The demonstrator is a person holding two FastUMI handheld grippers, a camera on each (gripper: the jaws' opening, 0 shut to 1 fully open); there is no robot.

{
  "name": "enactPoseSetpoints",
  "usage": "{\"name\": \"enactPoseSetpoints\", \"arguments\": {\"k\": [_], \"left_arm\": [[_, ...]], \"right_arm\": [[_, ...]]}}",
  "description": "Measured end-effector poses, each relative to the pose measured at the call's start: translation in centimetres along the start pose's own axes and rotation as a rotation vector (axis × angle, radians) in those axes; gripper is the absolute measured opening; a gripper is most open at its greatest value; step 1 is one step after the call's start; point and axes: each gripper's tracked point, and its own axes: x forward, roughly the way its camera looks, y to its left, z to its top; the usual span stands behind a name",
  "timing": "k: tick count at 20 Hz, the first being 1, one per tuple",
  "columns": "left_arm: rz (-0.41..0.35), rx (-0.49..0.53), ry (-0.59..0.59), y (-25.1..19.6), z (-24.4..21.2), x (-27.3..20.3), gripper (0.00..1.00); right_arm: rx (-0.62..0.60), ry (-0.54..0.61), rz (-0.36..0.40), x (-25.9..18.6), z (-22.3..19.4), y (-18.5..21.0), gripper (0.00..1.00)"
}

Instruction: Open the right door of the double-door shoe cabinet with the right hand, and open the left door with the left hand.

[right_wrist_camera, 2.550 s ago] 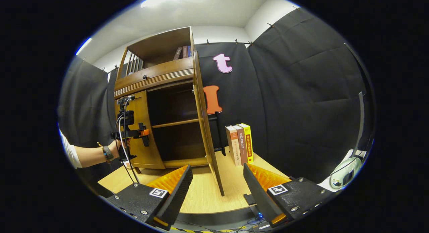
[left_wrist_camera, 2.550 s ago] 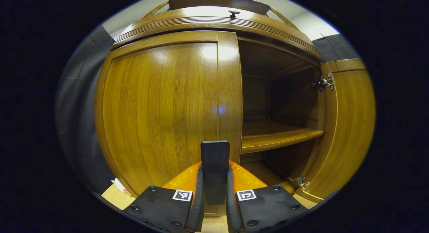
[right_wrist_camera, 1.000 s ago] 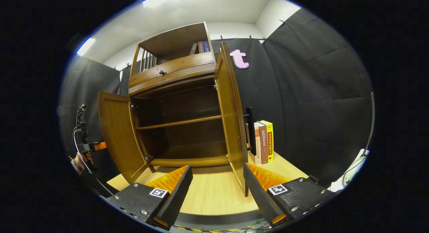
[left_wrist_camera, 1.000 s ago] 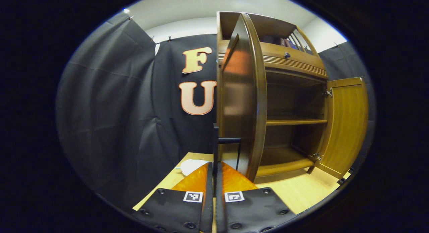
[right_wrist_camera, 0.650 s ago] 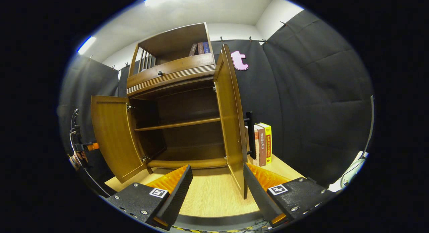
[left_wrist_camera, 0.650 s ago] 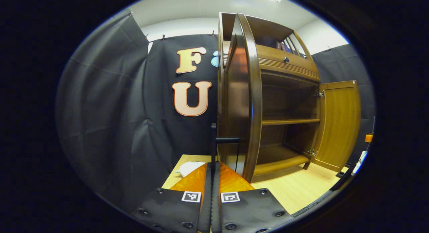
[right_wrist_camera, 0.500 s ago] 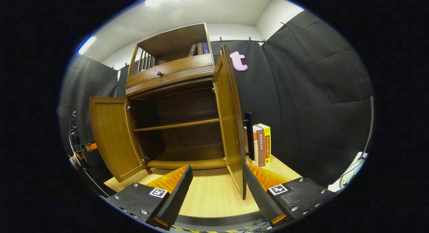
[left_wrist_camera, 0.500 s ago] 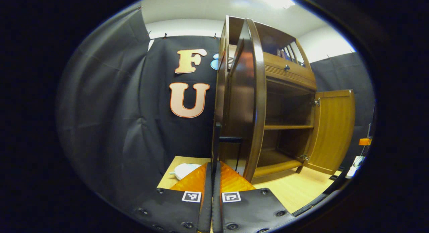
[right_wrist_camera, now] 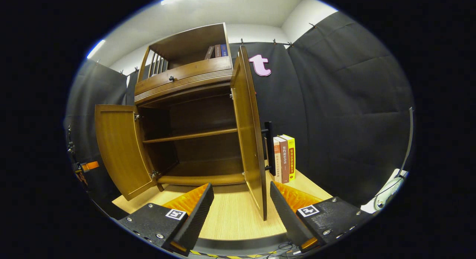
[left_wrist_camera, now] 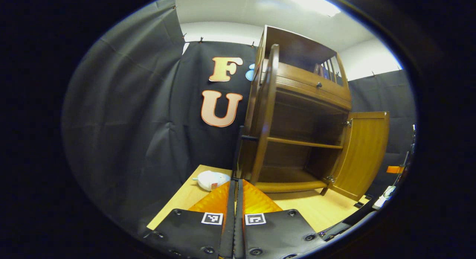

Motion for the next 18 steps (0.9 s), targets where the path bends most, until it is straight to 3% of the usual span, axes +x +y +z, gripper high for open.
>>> {"name": "enactPoseSetpoints", "arguments": {"k": [1, 9, 14, 15, 16, 17, 18], "left_arm": [[0.005, 0.014, -0.011, -1.4, 0.3, -0.4, 0.08], [0.044, 0.069, -0.075, -11.4, 2.6, 1.8, 0.08], [0.100, 0.101, -0.054, -12.8, 1.5, 4.3, 0.08], [0.107, 0.109, -0.051, -12.9, 1.4, 4.4, 0.08], [0.113, 0.122, -0.051, -13.1, 1.4, 4.4, 0.00], [0.114, 0.132, -0.051, -13.3, 1.4, 4.5, 0.08], [0.118, 0.139, -0.051, -13.4, 1.3, 4.6, 0.03]], "right_arm": [[0.001, 0.003, 0.010, 0.2, -0.1, 0.2, 0.93], [-0.009, -0.034, 0.073, 1.3, 0.8, 1.5, 0.93], [-0.007, -0.074, 0.067, 1.3, 1.6, 1.1, 0.93], [-0.008, -0.077, 0.065, 1.3, 1.5, 1.0, 0.90], [-0.010, -0.079, 0.061, 1.1, 1.6, 0.8, 0.93], [-0.013, -0.080, 0.058, 1.0, 1.5, 0.6, 0.93], [-0.015, -0.078, 0.054, 0.9, 1.5, 0.4, 0.93]]}}
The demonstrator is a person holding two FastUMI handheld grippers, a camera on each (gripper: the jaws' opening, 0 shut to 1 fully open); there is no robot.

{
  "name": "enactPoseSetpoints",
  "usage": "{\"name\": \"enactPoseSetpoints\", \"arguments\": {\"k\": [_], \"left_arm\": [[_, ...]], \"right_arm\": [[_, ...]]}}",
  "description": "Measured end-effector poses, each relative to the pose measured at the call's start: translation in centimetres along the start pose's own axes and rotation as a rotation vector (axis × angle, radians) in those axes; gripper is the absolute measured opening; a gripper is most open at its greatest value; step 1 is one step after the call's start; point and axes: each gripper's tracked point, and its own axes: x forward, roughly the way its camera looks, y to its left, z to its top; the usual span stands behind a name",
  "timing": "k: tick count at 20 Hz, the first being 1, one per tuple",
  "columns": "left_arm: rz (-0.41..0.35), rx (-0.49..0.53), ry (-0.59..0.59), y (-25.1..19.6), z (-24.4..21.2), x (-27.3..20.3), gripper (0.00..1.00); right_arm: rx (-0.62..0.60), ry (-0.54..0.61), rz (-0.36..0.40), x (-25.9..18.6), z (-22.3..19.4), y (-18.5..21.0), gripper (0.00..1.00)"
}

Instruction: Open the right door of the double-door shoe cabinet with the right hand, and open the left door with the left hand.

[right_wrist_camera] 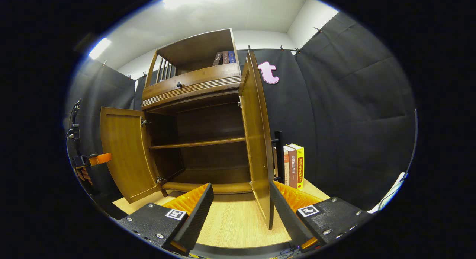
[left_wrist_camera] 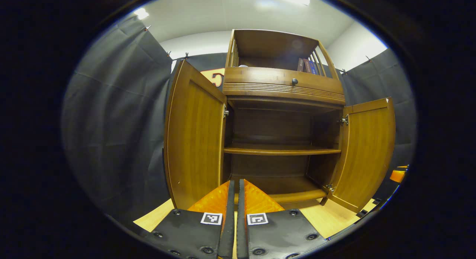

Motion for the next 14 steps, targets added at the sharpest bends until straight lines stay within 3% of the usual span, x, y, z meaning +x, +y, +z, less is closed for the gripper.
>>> {"name": "enactPoseSetpoints", "arguments": {"k": [2, 7, 8, 14], "left_arm": [[0.005, 0.001, -0.003, -0.30, 0.12, 0.13, 0.05], [0.025, 0.012, -0.022, -0.50, 0.27, -0.13, 0.99], [0.028, 0.010, -0.028, -0.83, 0.17, -0.32, 0.94], [0.039, 0.014, -0.038, -0.38, 0.13, -0.29, 0.94]], "right_arm": [[0.001, 0.003, -0.006, -0.11, -0.14, -0.38, 0.93], [0.015, 0.006, -0.015, -0.21, -0.40, -0.68, 0.93], [0.016, 0.006, -0.016, -0.21, -0.46, -0.70, 0.93], [0.012, 0.014, -0.016, -0.21, -0.80, -0.48, 0.93]]}}
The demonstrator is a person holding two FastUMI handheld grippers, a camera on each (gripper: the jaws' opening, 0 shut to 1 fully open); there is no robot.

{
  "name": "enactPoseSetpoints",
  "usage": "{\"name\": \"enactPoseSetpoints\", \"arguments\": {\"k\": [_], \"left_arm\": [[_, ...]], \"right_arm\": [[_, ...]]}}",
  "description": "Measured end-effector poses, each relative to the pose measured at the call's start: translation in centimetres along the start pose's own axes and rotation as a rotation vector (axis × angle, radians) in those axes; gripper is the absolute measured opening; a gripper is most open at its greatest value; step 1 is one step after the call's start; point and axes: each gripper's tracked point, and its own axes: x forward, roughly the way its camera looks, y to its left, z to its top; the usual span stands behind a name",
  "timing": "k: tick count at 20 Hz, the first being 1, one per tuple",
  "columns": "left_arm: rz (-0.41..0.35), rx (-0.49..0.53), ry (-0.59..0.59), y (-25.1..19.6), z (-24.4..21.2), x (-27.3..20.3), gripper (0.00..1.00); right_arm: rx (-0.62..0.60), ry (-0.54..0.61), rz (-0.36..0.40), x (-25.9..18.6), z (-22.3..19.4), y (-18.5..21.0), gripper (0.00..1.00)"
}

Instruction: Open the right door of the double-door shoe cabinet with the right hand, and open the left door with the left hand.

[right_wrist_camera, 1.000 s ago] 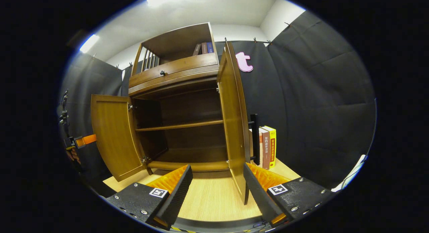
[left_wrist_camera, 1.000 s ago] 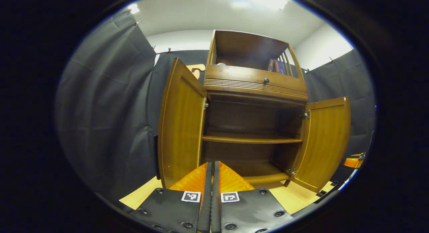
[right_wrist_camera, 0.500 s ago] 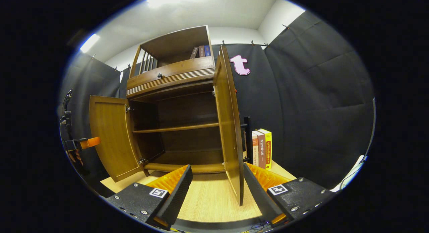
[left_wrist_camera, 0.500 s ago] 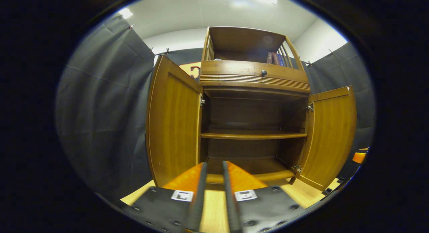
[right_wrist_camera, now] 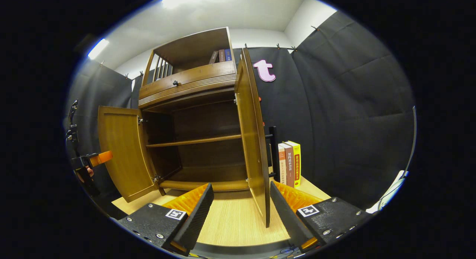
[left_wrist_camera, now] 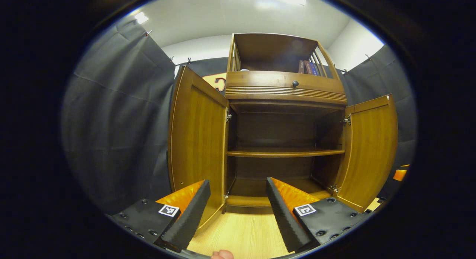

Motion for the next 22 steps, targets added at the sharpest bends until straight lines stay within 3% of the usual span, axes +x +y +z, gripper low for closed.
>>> {"name": "enactPoseSetpoints", "arguments": {"k": [22], "left_arm": [[0.006, 0.034, -0.009, 0.22, -0.64, -0.38, 0.94]], "right_arm": [[0.000, 0.028, 0.009, -0.14, -0.92, 0.69, 0.93]]}}
